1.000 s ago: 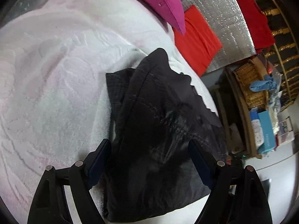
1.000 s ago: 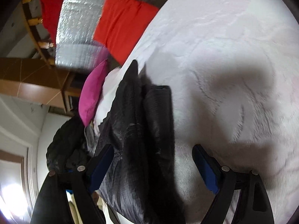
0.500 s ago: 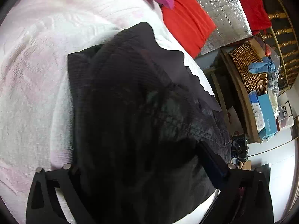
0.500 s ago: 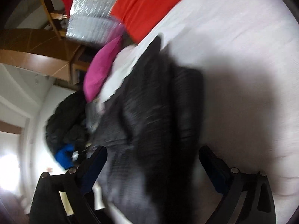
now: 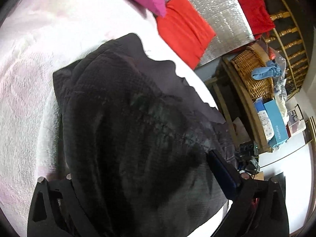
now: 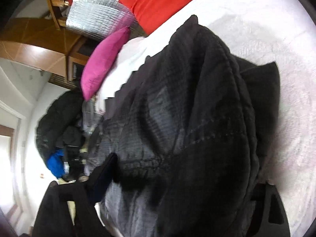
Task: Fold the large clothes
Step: 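Lift the folded jacket bundle with both tools and turn it over, then lower the flipped jacket bundle onto the bed with both tools, then press and smooth the jacket bundle flat with both tools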
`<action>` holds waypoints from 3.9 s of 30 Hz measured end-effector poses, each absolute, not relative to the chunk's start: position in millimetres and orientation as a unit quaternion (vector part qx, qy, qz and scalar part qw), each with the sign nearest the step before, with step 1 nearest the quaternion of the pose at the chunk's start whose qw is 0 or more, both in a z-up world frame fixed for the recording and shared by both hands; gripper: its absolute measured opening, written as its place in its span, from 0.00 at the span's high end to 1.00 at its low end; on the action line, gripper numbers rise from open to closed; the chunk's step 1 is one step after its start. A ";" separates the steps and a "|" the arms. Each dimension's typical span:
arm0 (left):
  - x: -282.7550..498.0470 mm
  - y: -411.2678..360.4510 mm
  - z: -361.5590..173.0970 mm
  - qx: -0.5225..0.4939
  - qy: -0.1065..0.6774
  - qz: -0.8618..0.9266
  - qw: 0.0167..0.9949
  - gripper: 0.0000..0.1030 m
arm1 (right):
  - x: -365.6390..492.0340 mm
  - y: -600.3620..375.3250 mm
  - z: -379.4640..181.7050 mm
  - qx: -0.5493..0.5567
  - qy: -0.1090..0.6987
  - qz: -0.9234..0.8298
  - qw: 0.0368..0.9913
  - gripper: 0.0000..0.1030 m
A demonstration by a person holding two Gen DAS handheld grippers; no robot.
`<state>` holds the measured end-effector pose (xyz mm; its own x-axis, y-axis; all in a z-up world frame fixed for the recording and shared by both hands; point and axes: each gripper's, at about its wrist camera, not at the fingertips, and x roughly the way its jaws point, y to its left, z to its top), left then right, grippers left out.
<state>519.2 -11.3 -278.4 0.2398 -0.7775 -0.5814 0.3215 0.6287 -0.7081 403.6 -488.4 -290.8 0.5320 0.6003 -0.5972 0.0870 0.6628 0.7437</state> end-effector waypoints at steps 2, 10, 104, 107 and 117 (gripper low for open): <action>514.2 -9.2 -270.4 -0.223 0.486 -0.368 0.760 0.15 | 401.3 -485.2 -285.0 0.365 0.454 0.146 0.800 0.36; 500.8 -10.6 -239.8 -0.202 0.462 -0.367 0.782 0.62 | 384.9 -460.8 -238.1 0.310 0.428 0.127 0.839 0.63; 318.8 -69.8 -238.6 0.100 0.473 -0.159 0.861 0.33 | 243.6 -323.9 -217.7 0.158 0.448 0.007 0.880 0.33; 317.3 -71.8 -241.6 0.102 0.482 -0.154 0.856 0.33 | 250.7 -319.4 -242.7 0.140 0.502 -0.009 0.853 0.34; 348.0 -19.8 -214.8 0.026 0.464 -0.104 0.879 0.33 | 320.0 -296.7 -203.7 0.150 0.495 0.046 0.854 0.22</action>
